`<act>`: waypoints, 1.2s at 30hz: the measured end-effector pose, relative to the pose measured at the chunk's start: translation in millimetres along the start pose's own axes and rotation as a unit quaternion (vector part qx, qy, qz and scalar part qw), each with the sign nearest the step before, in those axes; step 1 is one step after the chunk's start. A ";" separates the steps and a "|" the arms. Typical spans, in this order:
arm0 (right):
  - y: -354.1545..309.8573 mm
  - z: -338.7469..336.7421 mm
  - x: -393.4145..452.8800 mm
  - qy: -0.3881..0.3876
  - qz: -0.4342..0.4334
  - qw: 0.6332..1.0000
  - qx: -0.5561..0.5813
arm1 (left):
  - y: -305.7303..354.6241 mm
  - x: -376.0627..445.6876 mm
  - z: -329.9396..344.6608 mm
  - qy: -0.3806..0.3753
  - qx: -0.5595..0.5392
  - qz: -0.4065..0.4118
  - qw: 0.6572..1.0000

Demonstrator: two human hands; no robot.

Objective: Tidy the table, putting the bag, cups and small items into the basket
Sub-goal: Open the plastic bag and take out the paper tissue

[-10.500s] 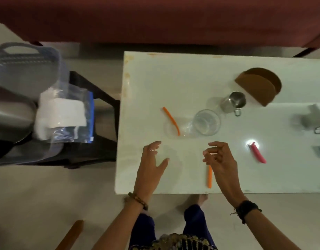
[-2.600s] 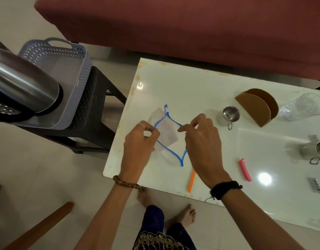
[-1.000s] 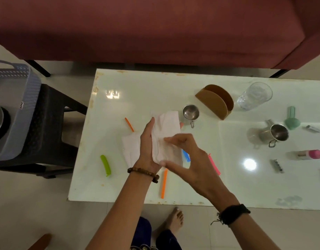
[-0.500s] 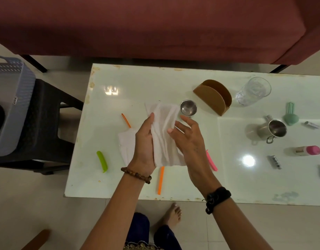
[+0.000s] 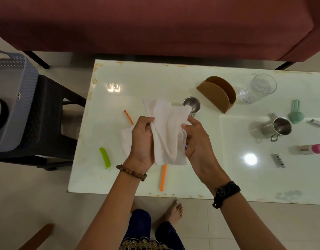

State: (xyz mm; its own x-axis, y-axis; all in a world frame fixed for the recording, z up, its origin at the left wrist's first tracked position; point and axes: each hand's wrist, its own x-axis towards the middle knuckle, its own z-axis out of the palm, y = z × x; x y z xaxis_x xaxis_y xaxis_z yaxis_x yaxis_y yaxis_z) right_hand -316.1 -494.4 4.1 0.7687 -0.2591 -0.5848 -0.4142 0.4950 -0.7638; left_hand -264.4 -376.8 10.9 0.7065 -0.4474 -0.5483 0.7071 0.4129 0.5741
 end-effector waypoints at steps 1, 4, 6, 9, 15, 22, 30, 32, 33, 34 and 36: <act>0.5 0.5 -0.6 -0.010 0.000 1.000 -0.009 | 0.3 -0.3 0.5 -0.003 0.001 -0.005 1.000; -0.2 4.1 -5.5 -0.076 0.003 0.995 -0.061 | 1.6 -2.7 4.8 -0.021 0.029 -0.031 0.999; -0.3 7.0 -7.4 -0.116 0.004 0.988 -0.100 | 1.9 -3.7 6.8 -0.022 0.051 -0.038 0.998; 1.2 7.6 -7.6 -0.118 -0.010 0.983 -0.139 | 1.8 -3.0 7.7 -0.018 0.066 -0.042 0.997; 3.3 1.6 -7.0 -0.105 -0.047 0.985 -0.131 | 4.6 -3.3 2.9 0.008 0.054 -0.026 0.998; -11.9 -12.3 -2.5 -0.065 -0.033 0.997 -0.011 | 15.3 -9.7 -25.9 0.079 0.008 0.025 0.997; -33.4 -8.2 -2.7 -0.147 -0.055 0.987 -0.026 | 14.8 -31.7 -52.4 0.020 -0.129 0.032 0.991; -33.5 -6.7 -4.5 -0.144 -0.049 0.988 -0.023 | 4.9 -32.5 -47.2 -0.003 -0.131 0.024 0.991; -32.5 -6.7 -4.9 -0.135 -0.045 0.989 -0.027 | -0.2 -31.0 -43.9 -0.012 -0.131 0.007 0.991; -31.0 -6.7 -5.5 -0.122 -0.044 0.991 -0.037 | -3.9 -29.0 -40.5 -0.015 -0.135 -0.015 0.991; -29.6 -7.2 -5.3 -0.088 -0.053 0.993 -0.064 | -7.5 -24.0 -37.9 -0.009 -0.138 -0.049 0.989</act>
State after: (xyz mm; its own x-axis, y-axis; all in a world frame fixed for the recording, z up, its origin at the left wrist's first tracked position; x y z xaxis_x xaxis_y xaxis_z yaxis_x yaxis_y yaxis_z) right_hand -311.4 -513.6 27.9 0.8795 -0.1504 -0.4515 -0.3766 0.3600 -0.8536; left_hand -285.6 -339.1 -3.3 0.6352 -0.5093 -0.5806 0.7554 0.5664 0.3296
